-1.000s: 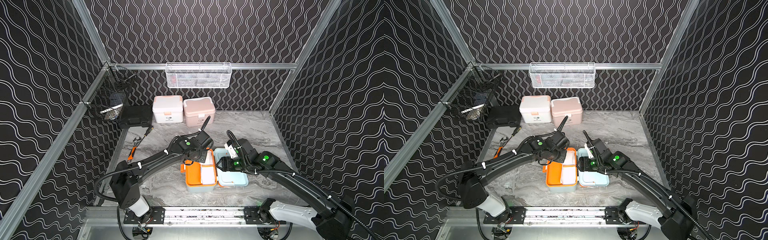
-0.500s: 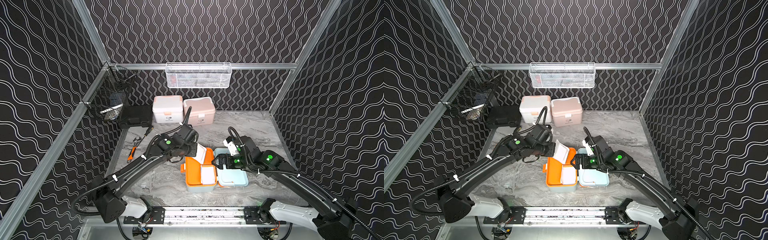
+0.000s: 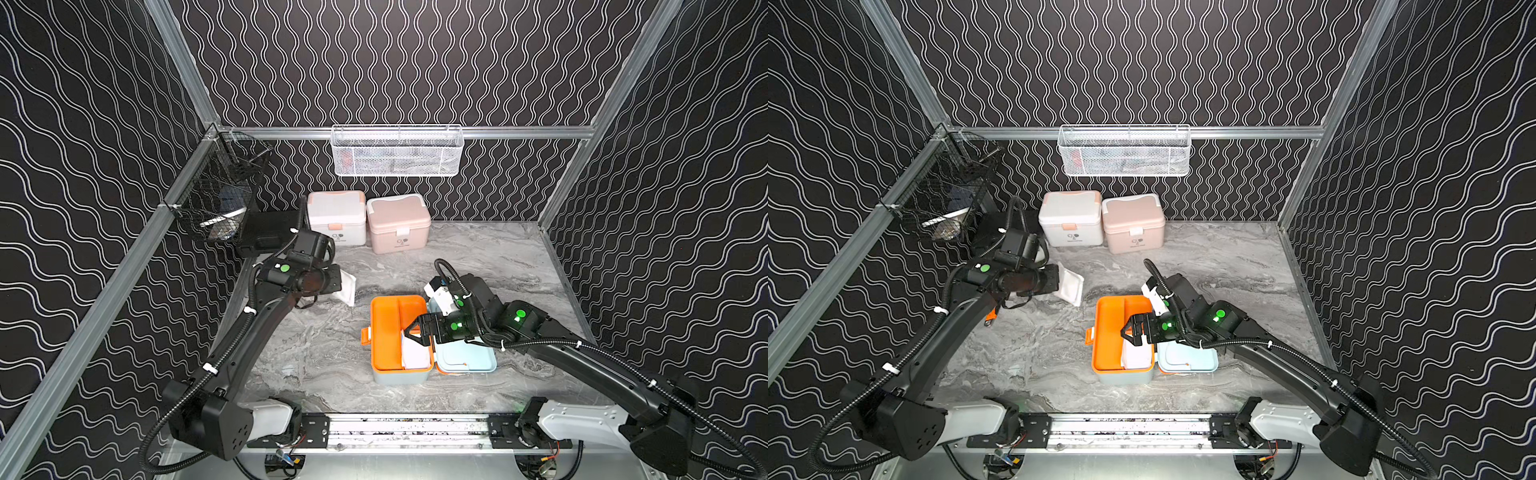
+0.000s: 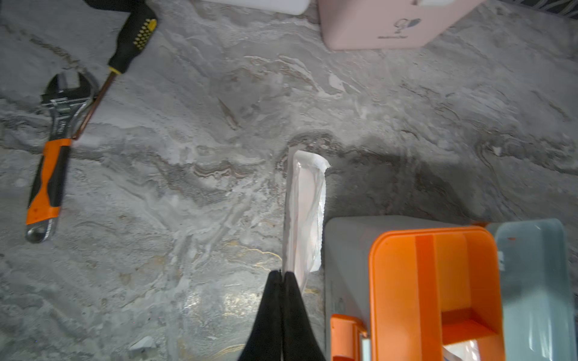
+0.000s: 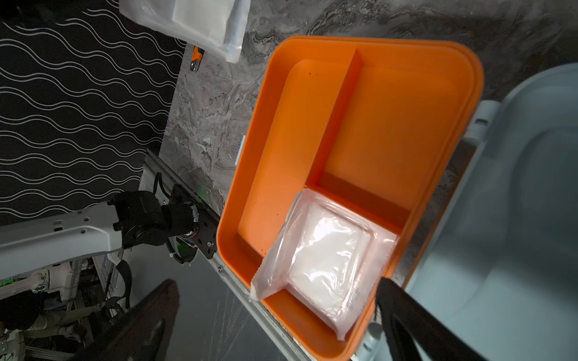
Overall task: Open first aid kits and take out gauze
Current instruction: Place the gauze at the center of the board.
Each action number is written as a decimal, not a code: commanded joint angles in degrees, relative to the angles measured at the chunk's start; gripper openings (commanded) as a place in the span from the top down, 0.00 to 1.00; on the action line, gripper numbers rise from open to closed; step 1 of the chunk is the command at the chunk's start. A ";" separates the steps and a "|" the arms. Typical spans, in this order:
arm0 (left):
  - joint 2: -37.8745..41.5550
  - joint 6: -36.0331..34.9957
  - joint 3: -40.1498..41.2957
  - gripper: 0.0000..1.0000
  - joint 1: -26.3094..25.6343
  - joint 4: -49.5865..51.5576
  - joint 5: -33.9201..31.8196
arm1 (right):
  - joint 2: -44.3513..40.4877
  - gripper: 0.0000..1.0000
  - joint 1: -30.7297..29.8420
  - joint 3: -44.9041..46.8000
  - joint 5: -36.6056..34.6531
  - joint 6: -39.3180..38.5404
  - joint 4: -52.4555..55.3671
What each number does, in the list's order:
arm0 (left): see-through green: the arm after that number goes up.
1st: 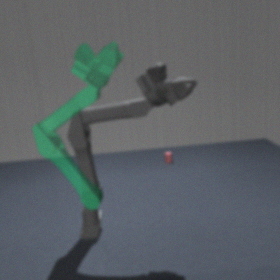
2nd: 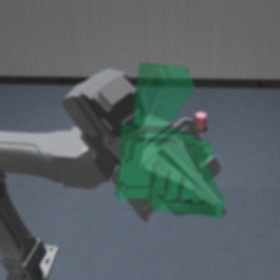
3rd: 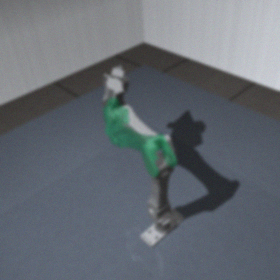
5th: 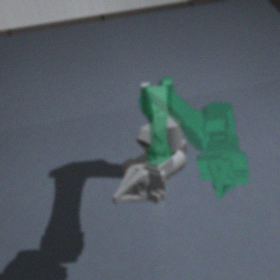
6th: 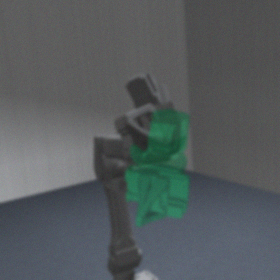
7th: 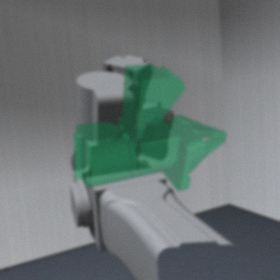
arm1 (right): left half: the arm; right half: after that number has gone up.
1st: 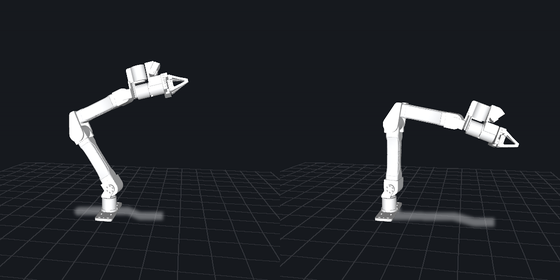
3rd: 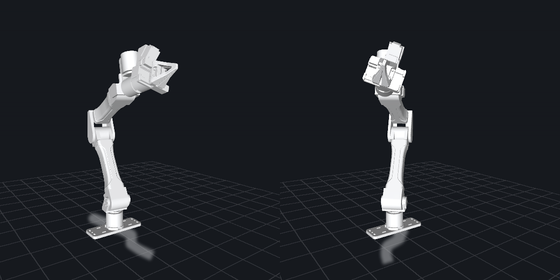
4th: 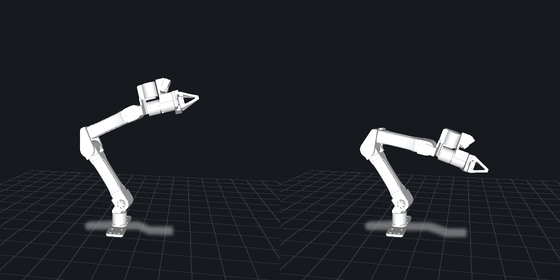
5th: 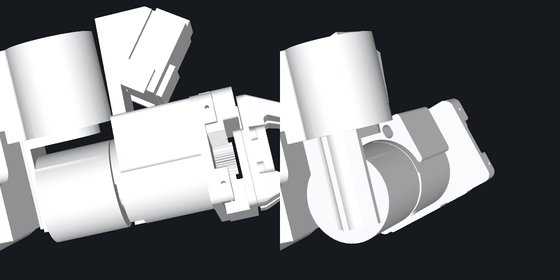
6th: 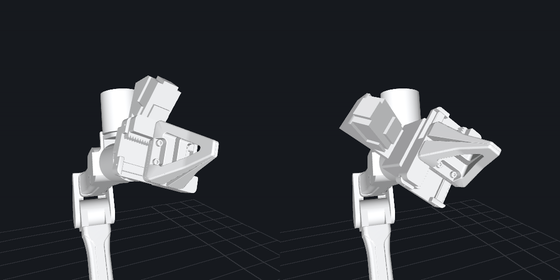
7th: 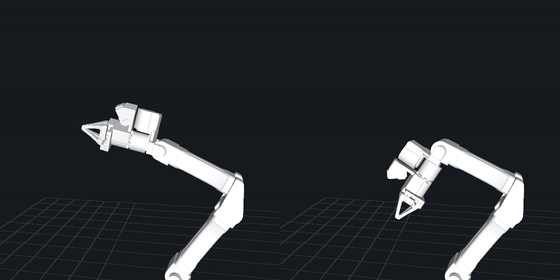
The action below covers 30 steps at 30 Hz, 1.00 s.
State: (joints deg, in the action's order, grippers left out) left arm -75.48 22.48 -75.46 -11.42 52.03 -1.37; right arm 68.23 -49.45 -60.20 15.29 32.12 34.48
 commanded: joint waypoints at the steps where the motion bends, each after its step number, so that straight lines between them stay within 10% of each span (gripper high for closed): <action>1: -2.17 -4.22 -0.18 1.00 3.99 1.00 -1.58 | 0.79 0.00 -0.46 0.08 -0.08 0.42 -1.96; 30: -26.48 -11.67 -3.83 0.99 15.82 -1.32 -11.33 | 1.94 0.00 -0.82 1.49 0.22 0.00 -2.81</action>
State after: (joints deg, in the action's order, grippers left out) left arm -102.08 11.90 -79.64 4.23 50.87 -10.41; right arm 70.65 -50.19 -58.83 15.51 32.10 32.71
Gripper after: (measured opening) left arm 0.056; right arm 0.998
